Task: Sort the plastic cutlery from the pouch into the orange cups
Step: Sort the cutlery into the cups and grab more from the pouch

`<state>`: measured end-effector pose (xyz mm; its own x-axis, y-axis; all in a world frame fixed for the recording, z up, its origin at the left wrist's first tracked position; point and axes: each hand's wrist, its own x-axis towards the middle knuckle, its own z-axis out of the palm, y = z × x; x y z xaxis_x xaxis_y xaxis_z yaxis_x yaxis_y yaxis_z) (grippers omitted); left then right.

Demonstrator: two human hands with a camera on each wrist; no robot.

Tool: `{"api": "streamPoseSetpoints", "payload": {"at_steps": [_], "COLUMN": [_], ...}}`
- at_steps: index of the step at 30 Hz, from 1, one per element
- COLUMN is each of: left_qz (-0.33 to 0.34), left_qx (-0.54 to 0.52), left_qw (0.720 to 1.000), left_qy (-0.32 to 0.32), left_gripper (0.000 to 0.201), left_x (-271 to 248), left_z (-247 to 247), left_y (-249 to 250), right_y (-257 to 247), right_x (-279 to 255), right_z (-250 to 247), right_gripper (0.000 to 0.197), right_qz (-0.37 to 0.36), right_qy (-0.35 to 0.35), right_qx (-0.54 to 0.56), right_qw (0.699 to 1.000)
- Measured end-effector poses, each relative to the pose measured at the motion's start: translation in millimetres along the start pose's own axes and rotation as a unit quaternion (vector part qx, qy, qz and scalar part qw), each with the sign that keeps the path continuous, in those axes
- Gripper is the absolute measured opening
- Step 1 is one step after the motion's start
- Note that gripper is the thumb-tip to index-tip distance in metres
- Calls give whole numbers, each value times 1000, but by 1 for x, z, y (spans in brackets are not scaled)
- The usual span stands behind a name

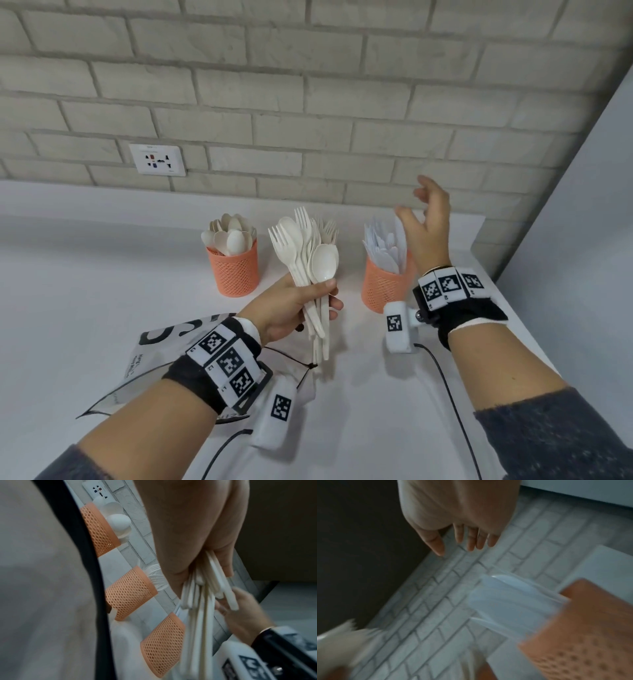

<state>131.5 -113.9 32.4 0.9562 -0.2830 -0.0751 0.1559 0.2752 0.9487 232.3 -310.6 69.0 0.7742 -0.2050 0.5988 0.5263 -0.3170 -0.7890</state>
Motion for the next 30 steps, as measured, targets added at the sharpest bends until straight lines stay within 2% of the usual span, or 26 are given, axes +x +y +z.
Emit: {"api": "streamPoseSetpoints", "payload": {"at_steps": [2, 4, 6, 8, 11, 14, 16, 18, 20, 22, 25, 27, 30], "left_qz": [4, 11, 26, 55, 101, 145, 148, 147, 145, 136, 102, 79, 61], "left_qx": [21, 32, 43, 103, 185, 188, 175, 156, 142, 128, 95, 76, 30], "left_qw": [999, 998, 995, 987, 969, 964, 967, 973, 978, 982, 989, 993, 997], "left_qy": [31, 60, 89, 110, 129, 117, 109, 82, 50, 30, 41, 44, 32], "left_gripper": [15, 19, 20, 9, 34, 29, 20, 16, 26, 32, 21, 24, 25], "left_x": [0, 0, -3, -7, -18, -25, -26, -29, -34, -35, -39, -40, -42], "left_z": [0, 1, 3, 6, 11, 7, 1, -5, -8, -14, -21, -24, -27], "left_y": [-1, -2, -1, 1, 3, 3, 3, 4, 6, 4, 3, 5, 9], "right_y": [-25, -52, -72, -82, -90, -96, -99, -99, -101, -102, -101, -101, -103], "right_x": [-8, -25, -49, -73, -94, -100, -102, -102, -102, -99, -95, -95, -97], "right_z": [7, 18, 31, 44, 60, 68, 71, 72, 74, 75, 77, 77, 75], "right_gripper": [31, 15, 2, 16, 30, 21, 14, 18, 24, 18, 19, 17, 15], "right_qz": [-71, -76, -62, -52, -56, -59, -63, -47, 4, 66, 156, 204, 230], "right_qy": [-25, -130, -252, -312, -300, -294, -295, -288, -291, -299, -310, -305, -273], "right_qx": [-15, 16, 11, -59, -189, -217, -221, -193, -137, -89, -19, 44, 101], "right_qw": [997, 988, 966, 947, 933, 929, 928, 937, 947, 948, 938, 929, 929]}}
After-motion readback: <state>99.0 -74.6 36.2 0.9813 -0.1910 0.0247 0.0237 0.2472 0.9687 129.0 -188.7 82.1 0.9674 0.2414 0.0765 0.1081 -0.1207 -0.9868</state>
